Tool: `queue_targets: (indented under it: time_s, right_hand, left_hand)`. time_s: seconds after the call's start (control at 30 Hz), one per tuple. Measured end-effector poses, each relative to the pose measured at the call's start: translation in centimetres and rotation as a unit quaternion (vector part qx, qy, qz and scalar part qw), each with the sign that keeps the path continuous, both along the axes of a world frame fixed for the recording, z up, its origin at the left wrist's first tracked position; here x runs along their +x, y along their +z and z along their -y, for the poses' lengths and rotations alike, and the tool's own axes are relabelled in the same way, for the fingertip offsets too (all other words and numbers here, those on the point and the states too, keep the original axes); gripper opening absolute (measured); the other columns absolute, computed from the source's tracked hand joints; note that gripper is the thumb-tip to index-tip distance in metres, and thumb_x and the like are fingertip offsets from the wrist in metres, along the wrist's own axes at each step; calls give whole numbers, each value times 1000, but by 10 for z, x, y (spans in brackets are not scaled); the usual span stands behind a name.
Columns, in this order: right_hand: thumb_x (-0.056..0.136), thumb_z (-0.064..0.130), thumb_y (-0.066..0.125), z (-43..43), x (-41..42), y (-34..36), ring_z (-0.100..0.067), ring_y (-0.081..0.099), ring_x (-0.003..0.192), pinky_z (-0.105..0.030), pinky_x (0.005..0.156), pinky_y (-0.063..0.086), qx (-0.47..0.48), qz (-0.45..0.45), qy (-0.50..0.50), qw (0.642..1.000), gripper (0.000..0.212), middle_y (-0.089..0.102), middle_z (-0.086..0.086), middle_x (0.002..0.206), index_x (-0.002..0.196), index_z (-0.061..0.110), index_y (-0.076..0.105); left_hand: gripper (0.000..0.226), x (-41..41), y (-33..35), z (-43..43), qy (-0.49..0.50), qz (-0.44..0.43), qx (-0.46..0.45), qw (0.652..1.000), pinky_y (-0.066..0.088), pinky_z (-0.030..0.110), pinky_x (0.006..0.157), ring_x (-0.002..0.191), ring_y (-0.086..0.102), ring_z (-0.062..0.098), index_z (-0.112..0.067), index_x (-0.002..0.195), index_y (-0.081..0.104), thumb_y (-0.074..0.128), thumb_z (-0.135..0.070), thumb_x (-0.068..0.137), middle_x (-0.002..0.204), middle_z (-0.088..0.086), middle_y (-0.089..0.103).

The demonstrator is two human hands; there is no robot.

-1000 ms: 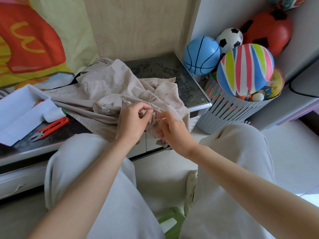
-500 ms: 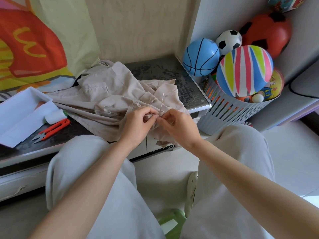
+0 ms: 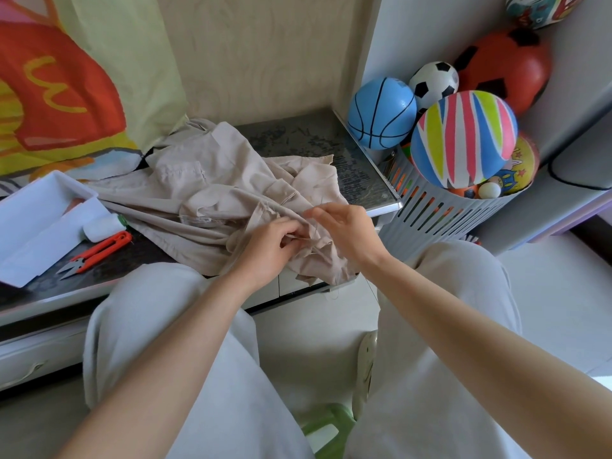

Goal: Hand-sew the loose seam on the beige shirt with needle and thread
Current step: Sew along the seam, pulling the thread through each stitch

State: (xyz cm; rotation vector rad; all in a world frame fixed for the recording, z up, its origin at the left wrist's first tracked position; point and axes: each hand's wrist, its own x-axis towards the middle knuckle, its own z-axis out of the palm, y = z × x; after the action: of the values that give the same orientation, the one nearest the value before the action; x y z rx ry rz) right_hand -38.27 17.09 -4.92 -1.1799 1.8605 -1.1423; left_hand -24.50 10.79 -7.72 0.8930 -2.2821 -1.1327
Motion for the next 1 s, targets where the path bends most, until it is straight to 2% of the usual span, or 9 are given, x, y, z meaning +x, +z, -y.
queue_targets:
  time_s: [0.1, 0.2, 0.3, 0.43, 0.5, 0.63, 0.73, 0.9, 1.0]
  right_hand:
    - [99, 14, 46, -2, -6, 7, -7, 65, 84, -12, 77, 48, -37, 111, -27, 993, 23, 68, 0, 87, 89, 11, 67]
    - [102, 9, 34, -8, -5, 10, -9, 54, 51, -19, 57, 50, -34, 203, -1, 979, 27, 53, -4, 60, 87, 7, 56]
    - [102, 10, 31, -14, -3, -3, -6, 30, 41, -22, 45, 28, 17, 158, -2, 987, 31, 35, 9, 47, 82, 13, 55]
    - [99, 26, 44, -28, -2, -23, -6, 38, 51, -18, 49, 30, 117, -19, 19, 993, 19, 44, 11, 59, 90, 16, 57]
    - [95, 32, 52, -35, -1, -29, -4, 39, 51, -14, 46, 31, 135, -43, 34, 989, 18, 46, 9, 60, 97, 14, 57]
    - [93, 24, 58, -37, 5, -25, 2, 41, 39, -10, 43, 28, 126, -27, 74, 989, 22, 43, 13, 47, 81, 6, 60]
    - [95, 18, 54, -34, 6, -18, 1, 38, 39, -12, 46, 27, 76, 14, 47, 996, 33, 39, 14, 42, 63, 14, 53]
    - [99, 21, 47, -25, -10, -7, -17, 37, 60, -20, 52, 29, -6, 56, -18, 998, 27, 46, -9, 70, 79, 15, 64]
    - [100, 25, 45, -22, -15, -2, -10, 33, 46, -20, 48, 25, -34, 72, -30, 996, 29, 51, -6, 73, 78, 19, 64]
  left_hand:
    - [5, 1, -10, 5, -7, 40, -1, 999, 39, 10, 65, 69, 56, -8, -14, 84, 65, 64, -12, 88, 82, -12, 58]
    - [11, 0, -17, 9, 18, 56, -17, 998, 43, 19, 70, 73, 57, 7, -17, 80, 63, 63, -9, 88, 85, -1, 58]
    - [13, -1, -17, 11, 42, 67, -46, 996, 34, 11, 71, 83, 50, 13, -13, 81, 63, 59, -1, 86, 88, 2, 56]
    - [25, -1, -18, 12, 52, 57, -57, 995, 35, 16, 73, 84, 50, 13, -21, 76, 54, 57, 2, 85, 86, -1, 57]
    - [26, -1, -18, 12, 53, 56, -40, 996, 36, 10, 69, 79, 53, 14, -22, 76, 55, 56, 3, 86, 84, 3, 61]
    - [20, 0, -14, 8, 55, 59, -14, 997, 37, 6, 62, 66, 54, 2, -20, 80, 55, 55, -3, 90, 75, 3, 64]
    - [19, 1, -13, 6, 55, 57, -16, 997, 37, 9, 62, 65, 52, 3, -20, 80, 55, 56, -5, 91, 76, 3, 63]
    - [20, 2, -16, 7, 42, 77, -14, 996, 38, 11, 62, 68, 55, 4, -21, 80, 57, 56, -5, 91, 80, 4, 65]
    - [20, 2, -15, 4, 25, 92, -6, 995, 39, 9, 60, 66, 54, -3, -19, 82, 59, 53, -2, 91, 76, -5, 61]
